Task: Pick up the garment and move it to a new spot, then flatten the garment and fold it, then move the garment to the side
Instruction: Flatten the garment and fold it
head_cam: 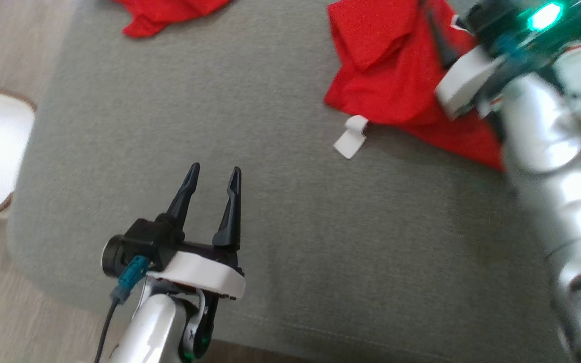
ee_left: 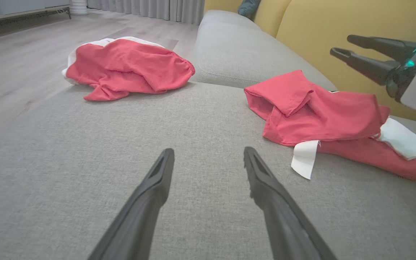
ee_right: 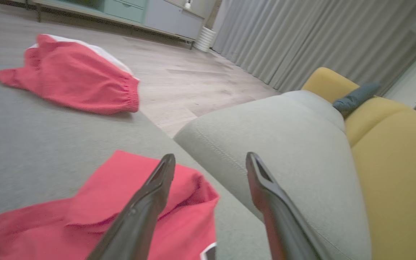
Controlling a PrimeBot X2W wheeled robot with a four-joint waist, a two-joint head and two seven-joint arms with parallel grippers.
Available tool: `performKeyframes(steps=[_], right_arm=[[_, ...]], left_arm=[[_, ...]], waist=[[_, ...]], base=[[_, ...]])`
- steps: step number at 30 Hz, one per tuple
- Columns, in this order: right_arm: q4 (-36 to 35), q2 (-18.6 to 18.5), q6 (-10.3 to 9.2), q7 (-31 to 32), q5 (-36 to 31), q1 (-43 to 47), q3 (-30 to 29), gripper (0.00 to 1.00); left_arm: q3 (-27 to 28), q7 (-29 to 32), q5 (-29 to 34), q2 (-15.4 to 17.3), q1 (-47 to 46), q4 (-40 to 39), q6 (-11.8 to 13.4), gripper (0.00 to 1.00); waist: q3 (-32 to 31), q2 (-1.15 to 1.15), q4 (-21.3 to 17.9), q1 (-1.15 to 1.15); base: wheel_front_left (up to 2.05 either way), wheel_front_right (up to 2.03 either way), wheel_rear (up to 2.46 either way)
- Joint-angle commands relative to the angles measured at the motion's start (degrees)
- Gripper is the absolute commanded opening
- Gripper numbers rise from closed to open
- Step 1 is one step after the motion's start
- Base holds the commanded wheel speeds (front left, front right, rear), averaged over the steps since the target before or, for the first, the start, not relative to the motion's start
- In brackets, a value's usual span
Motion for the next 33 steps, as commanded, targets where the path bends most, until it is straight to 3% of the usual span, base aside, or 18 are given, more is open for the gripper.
performKeyframes(steps=[1,6,11,21,22,23,24,26,33], right_arm=[[-3.27,2.13,0.37,-0.56,1.68,2.96,3.27,1.0],[-10.01,1.25,0.37,-0.6,7.54,11.23,14.21,1.0],[-11.59,-1.66,0.37,0.09,10.11,14.45,22.83,1.0],[-9.38,-4.46,0.37,2.57,4.52,12.01,25.04,1.0],[-8.92,-4.34,0.37,2.6,4.23,11.89,24.81,0.93],[-8.57,-4.11,0.37,2.54,4.13,11.82,24.49,0.62],[-8.27,-3.9,0.37,2.49,3.97,11.71,24.2,0.38],[-7.49,-3.59,0.37,2.62,3.67,11.62,23.47,0.0],[-7.71,-1.47,0.37,0.97,3.77,11.49,20.9,0.0]], left_arm=[[2.05,-0.69,0.71,0.16,-0.88,-1.47,-0.26,1.0],[2.91,-0.69,1.34,0.16,-0.4,-1.32,-0.66,1.0],[3.33,-0.69,1.71,0.16,-0.13,-1.26,-1.24,1.0],[2.81,-0.69,1.37,0.16,0.11,-1.08,-1.36,1.0],[2.75,-0.69,1.3,0.16,0.18,-1.06,-1.31,1.0],[2.68,-0.69,1.23,0.16,0.23,-1.04,-1.26,1.0],[2.66,-0.69,1.18,0.16,0.33,-1.04,-1.18,1.0],[2.63,-0.69,1.12,0.16,0.53,-0.97,-1.1,1.0],[2.81,-0.69,1.25,0.16,1.11,-0.64,-1.04,1.0]], waist=[[-1.23,0.0,-2.29,0.0],[-2.35,0.0,-4.16,0.0],[-2.54,0.0,-4.51,0.0],[-2.05,0.0,-1.77,0.0],[-2.05,0.0,-1.46,0.0],[-2.11,0.0,-1.17,0.0],[-2.18,0.0,-1.0,0.0],[-2.34,0.0,-0.76,0.0],[-3.23,0.0,-1.13,0.0]], base=[[0.0,0.0,0.0],[0.0,0.0,0.0],[0.0,0.0,0.0],[0.0,0.0,0.0],[0.0,0.0,0.0],[0.0,0.0,0.0],[0.0,0.0,0.0],[0.0,0.0,0.0],[0.0,0.0,0.0]])
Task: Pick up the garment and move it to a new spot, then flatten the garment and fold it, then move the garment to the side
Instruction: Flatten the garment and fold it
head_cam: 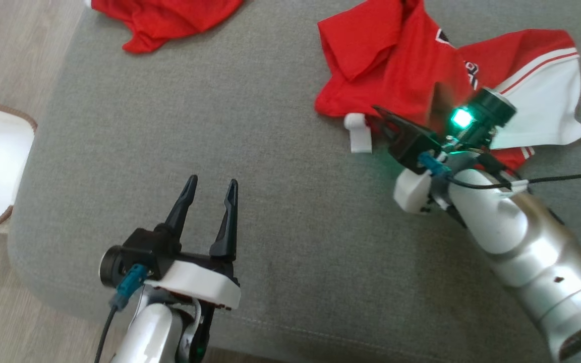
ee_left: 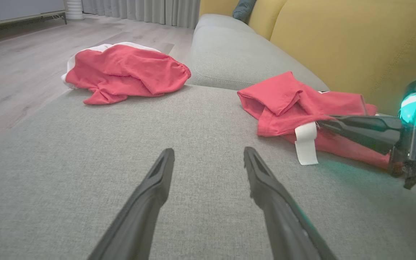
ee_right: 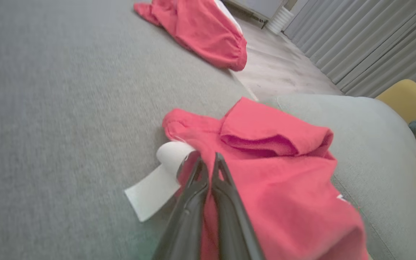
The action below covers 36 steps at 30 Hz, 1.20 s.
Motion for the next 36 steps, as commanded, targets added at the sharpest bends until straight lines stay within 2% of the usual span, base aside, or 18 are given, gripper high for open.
performKeyframes(steps=[1,6,11,16,20,21,23,26,29,32,33,36], right_arm=[[-2.15,1.45,0.37,-0.81,0.27,-0.75,0.02,0.0],[-7.24,3.55,0.37,-1.75,1.82,1.54,1.01,0.0],[-12.26,4.59,0.37,-1.91,4.81,5.42,5.73,0.0],[-13.15,5.68,0.37,-0.86,9.26,9.54,11.84,0.0],[-12.6,6.57,0.37,-0.6,11.85,11.45,14.35,0.0],[-12.37,6.78,0.37,-0.6,12.48,11.8,14.59,0.25],[-12.23,7.22,0.37,-0.58,14.1,12.47,14.95,1.0],[-13.71,7.61,0.37,-1.09,15.7,13.08,14.48,1.0],[-16.72,7.66,0.37,-1.58,16.35,14.13,11.23,1.0],[-20.44,7.2,0.37,-1.84,16.59,16.26,5.25,1.0],[-20.44,7.2,0.37,-1.84,16.59,16.26,5.25,1.0],[-23.35,6.38,0.37,-1.88,16.49,19.0,-3.92,1.0]], left_arm=[[1.55,-0.69,0.1,0.15,-0.53,-1.6,0.35,1.0],[1.81,-0.69,0.5,0.15,-0.06,-1.28,0.18,1.0],[2.24,-0.69,0.85,0.15,0.3,-1.2,-0.05,1.0],[2.56,-0.69,0.96,0.15,0.23,-1.24,-0.19,1.0],[2.91,-0.69,1.04,0.15,0.23,-1.31,-0.14,1.0],[3.04,-0.69,1.07,0.15,0.27,-1.3,-0.13,1.0],[3.33,-0.69,1.14,0.15,0.42,-1.36,-0.12,1.0],[3.69,-0.69,1.35,0.15,0.77,-1.36,-0.24,1.0],[4.23,-0.69,1.58,0.15,0.97,-1.57,-0.25,1.0],[4.7,-0.69,1.88,0.15,1.36,-1.54,-0.38,1.0],[4.7,-0.69,1.88,0.15,1.36,-1.54,-0.38,1.0],[4.91,-0.69,2.06,0.15,1.77,-1.56,-0.57,1.0]], waist=[[-0.26,0.0,-0.3,0.0],[-1.31,0.0,-1.42,0.0],[-2.1,0.0,-2.26,0.0],[-2.26,0.0,-2.53,0.0],[-2.57,0.0,-2.68,0.0],[-2.73,0.0,-2.82,0.0],[-3.14,0.0,-3.24,0.0],[-4.0,0.0,-4.3,0.0],[-4.78,0.0,-5.71,0.0],[-5.84,0.0,-7.1,0.0],[-5.84,0.0,-7.1,0.0],[-6.64,0.0,-8.18,0.0]], base=[[0.0,0.0,0.0],[0.0,0.0,0.0],[0.0,0.0,0.0],[0.0,0.0,0.0],[0.0,0.0,0.0],[0.0,0.0,0.0],[0.0,0.0,0.0],[0.0,0.0,0.0],[0.0,0.0,0.0],[0.0,0.0,0.0],[0.0,0.0,0.0],[0.0,0.0,0.0]])
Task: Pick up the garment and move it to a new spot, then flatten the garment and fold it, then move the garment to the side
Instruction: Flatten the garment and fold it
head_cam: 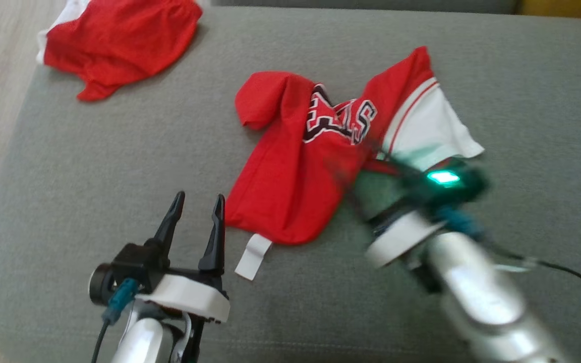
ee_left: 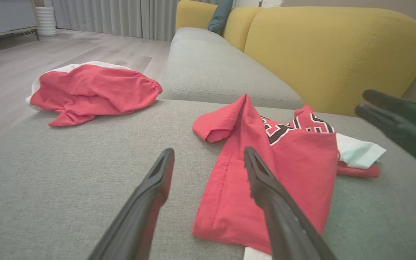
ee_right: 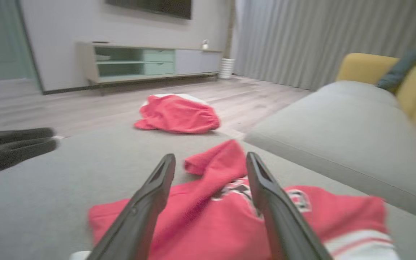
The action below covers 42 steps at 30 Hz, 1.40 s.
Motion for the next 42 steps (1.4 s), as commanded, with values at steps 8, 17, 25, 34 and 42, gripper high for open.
performKeyframes(steps=[8,17,25,34,42], right_arm=[[-0.83,-0.38,0.37,4.46,-5.65,4.22,-27.64,1.0],[12.51,-0.13,0.37,9.7,-11.57,-2.98,-40.84,1.0],[23.83,0.23,0.37,12.61,-11.71,-8.72,-43.79,0.44],[28.53,1.51,0.37,9.14,-7.32,-10.31,-41.92,0.0],[23.35,1.83,0.37,4.54,-5.23,-5.32,-44.5,0.0]], left_arm=[[2.31,-0.69,0.83,0.13,-0.95,-2.42,-0.83,1.0],[2.05,-0.69,0.92,0.12,-2.57,-2.32,-1.18,1.0],[2.28,-0.69,0.95,0.12,-3.23,-2.25,-0.99,1.0],[3.14,-0.69,1.26,0.12,-2.92,-2.17,-0.73,1.0],[3.97,-0.69,1.58,0.13,-2.08,-2.39,-0.92,1.0]], waist=[[0.29,0.0,-1.24,0.0],[3.61,0.0,0.58,0.0],[4.96,0.0,2.03,0.0],[4.23,0.0,0.45,0.0],[2.78,0.0,-2.95,0.0]], base=[[0.0,0.0,0.0],[0.0,0.0,0.0],[0.0,0.0,0.0],[0.0,0.0,0.0],[0.0,0.0,0.0]])
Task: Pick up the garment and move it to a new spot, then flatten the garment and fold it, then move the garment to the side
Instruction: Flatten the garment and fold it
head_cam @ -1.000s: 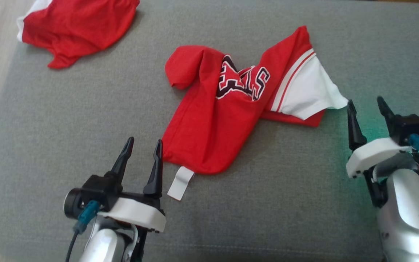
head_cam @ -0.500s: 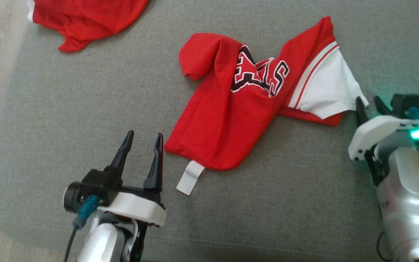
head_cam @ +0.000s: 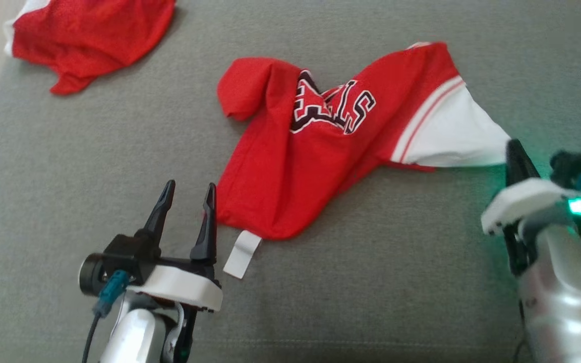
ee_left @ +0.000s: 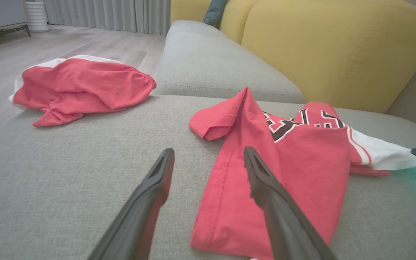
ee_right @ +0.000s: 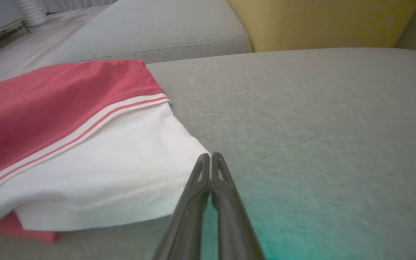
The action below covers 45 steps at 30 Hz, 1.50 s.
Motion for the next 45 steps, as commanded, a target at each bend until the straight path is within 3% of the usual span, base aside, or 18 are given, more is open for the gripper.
performKeyframes(steps=[1,10,11,12,13,14,26,34,45], right_arm=[[-2.86,0.46,0.37,-1.12,0.34,1.93,0.33,0.0],[-15.47,1.57,0.37,-1.94,0.37,13.58,-4.49,0.0],[-15.89,1.59,0.37,-1.79,1.64,14.46,-3.87,0.04],[-16.23,1.6,0.37,-1.82,2.82,15.28,-3.34,0.26],[-16.63,1.61,0.37,-1.96,3.65,16.05,-3.0,0.55],[-17.11,1.62,0.37,-2.17,4.21,16.76,-2.76,1.0],[-28.74,1.63,0.37,-4.9,6.3,21.64,1.59,1.0],[-36.19,1.64,0.37,-2.74,7.08,24.9,6.95,1.0],[-40.11,1.64,0.37,-1.09,8.98,27.94,10.83,1.0]], left_arm=[[2.34,-0.69,0.62,0.13,-1.02,-1.89,-0.06,1.0],[3.81,-0.69,0.9,0.15,-0.39,-1.79,-0.46,1.0],[3.9,-0.69,0.88,0.15,-0.38,-1.64,-0.53,1.0],[3.99,-0.69,0.79,0.15,-0.36,-1.47,-0.63,1.0],[4.08,-0.69,0.62,0.14,-0.32,-1.3,-0.74,1.0],[4.2,-0.69,0.47,0.14,-0.29,-1.13,-0.8,1.0],[5.39,-0.69,-0.56,0.13,1.56,-1.12,-0.34,1.0],[4.92,-0.69,-0.99,0.13,2.77,-0.68,-0.07,1.0],[4.4,-0.69,-1.13,0.13,3.69,0.77,0.3,1.0]], waist=[[-0.57,0.0,-1.22,0.0],[-1.07,0.0,-4.48,0.0],[-1.27,0.0,-4.63,0.0],[-1.55,0.0,-4.76,0.0],[-1.81,0.0,-4.83,0.0],[-2.17,0.0,-4.9,0.0],[-8.52,0.0,-5.02,0.0],[-11.0,0.0,-4.57,0.0],[-12.41,0.0,-3.94,0.0]], base=[[0.0,0.0,0.0],[0.0,0.0,0.0],[0.0,0.0,0.0],[0.0,0.0,0.0],[0.0,0.0,0.0],[0.0,0.0,0.0],[0.0,0.0,0.0],[0.0,0.0,0.0],[0.0,0.0,0.0]])
